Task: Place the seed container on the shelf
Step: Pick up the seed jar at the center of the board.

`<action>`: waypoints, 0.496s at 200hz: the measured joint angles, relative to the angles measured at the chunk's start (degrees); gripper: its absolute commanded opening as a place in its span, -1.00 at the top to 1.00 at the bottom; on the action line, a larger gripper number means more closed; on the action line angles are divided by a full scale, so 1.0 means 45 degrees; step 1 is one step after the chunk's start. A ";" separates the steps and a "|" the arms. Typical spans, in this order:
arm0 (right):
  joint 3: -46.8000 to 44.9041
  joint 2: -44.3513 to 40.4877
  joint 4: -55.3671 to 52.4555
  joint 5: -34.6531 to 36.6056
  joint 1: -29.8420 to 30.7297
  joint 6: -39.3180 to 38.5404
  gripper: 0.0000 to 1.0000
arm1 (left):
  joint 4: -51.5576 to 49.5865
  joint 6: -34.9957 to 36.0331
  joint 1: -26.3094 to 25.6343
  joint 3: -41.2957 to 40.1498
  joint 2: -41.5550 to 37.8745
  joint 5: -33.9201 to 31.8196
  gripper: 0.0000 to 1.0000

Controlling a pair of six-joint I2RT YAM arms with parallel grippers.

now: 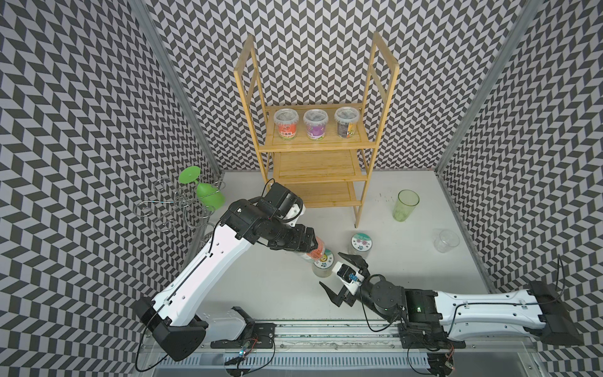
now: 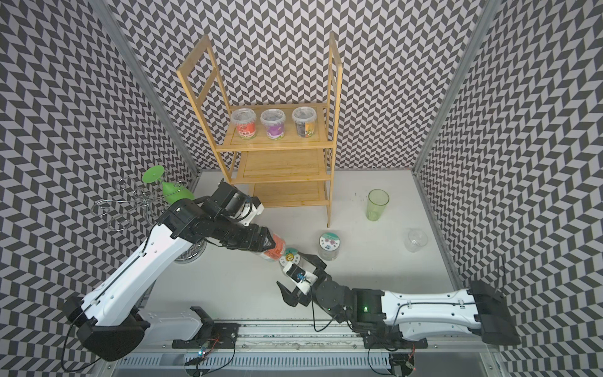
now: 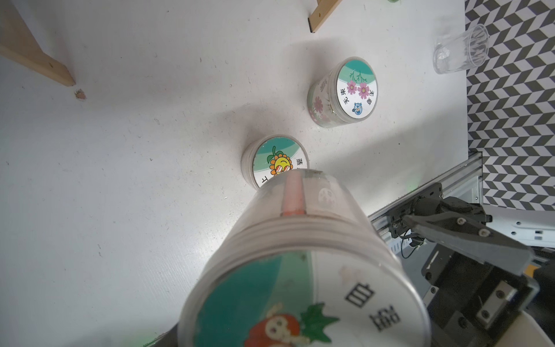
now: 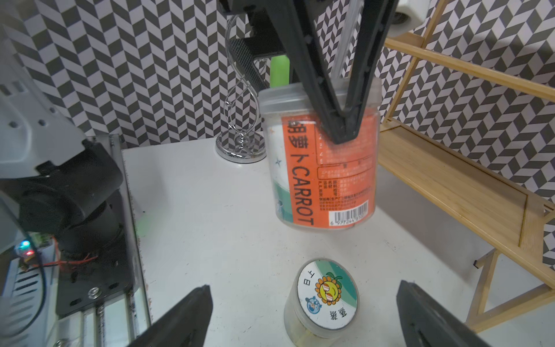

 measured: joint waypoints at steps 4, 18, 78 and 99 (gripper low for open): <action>0.0000 0.0063 0.0131 0.0005 -0.0063 -0.0019 -0.99 | 0.0000 0.0053 0.0005 0.0005 0.0000 0.0024 0.11; 0.0073 0.0282 0.0495 -0.0034 -0.0345 -0.0117 -0.99 | -0.0005 0.0301 0.0000 0.0005 0.0000 0.0102 0.11; 0.0996 0.1481 0.1399 -0.0967 -0.1069 -0.0534 -0.99 | 0.0000 0.0928 -0.0248 0.0005 0.0000 0.0189 0.09; 0.1316 0.1919 0.1447 -0.1243 -0.1069 -0.0573 -0.99 | 0.0000 0.1044 -0.0325 0.0005 0.0000 0.0185 0.09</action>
